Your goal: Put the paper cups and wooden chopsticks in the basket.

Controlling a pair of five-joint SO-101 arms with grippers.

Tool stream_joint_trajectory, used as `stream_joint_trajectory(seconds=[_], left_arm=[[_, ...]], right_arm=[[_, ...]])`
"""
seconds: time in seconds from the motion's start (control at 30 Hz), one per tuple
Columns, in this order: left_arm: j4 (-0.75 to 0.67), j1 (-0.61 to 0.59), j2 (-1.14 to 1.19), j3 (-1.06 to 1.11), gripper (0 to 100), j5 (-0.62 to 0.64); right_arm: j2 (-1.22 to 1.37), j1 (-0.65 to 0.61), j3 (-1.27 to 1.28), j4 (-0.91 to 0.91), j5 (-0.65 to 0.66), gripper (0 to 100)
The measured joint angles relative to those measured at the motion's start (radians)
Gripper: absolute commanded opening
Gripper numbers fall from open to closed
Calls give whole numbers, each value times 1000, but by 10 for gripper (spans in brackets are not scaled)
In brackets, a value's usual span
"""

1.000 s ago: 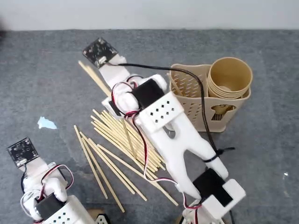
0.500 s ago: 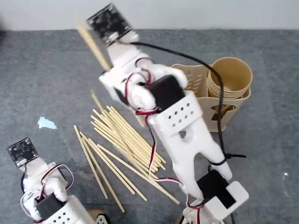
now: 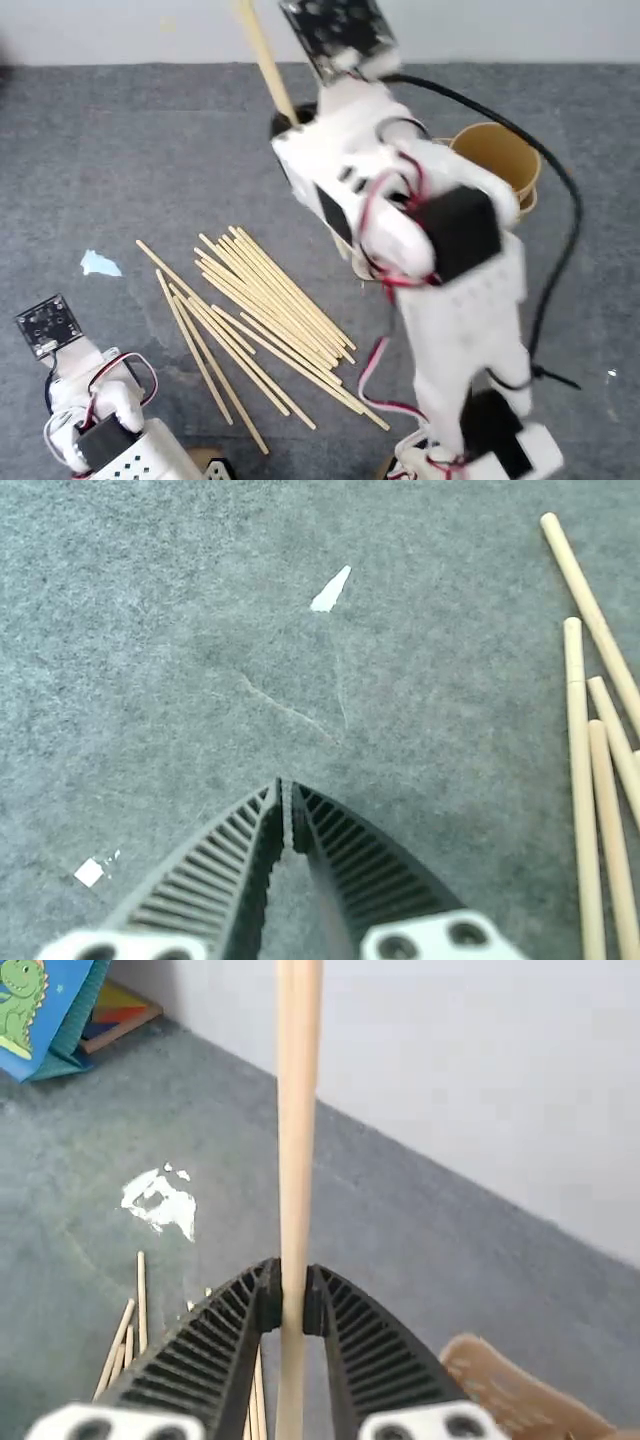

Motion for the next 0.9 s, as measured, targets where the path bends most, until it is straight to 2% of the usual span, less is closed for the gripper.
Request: stream_joint_trajectory(seconds=[0.23,0.47,0.63,0.73,0.9], left_arm=[[0,0,0,0,13,0],[0,0,0,0,13,0],[0,0,0,0,13,0],[0,0,0,0,13,0],[0,0,0,0,13,0]], right_arm=[[-149,71,0,181,0,8],[-282,157,15,190,0,9],[-414,158,199,189,0,9],[-526,161,368,115,0,9],[-706,169,686,-147,0,9]])
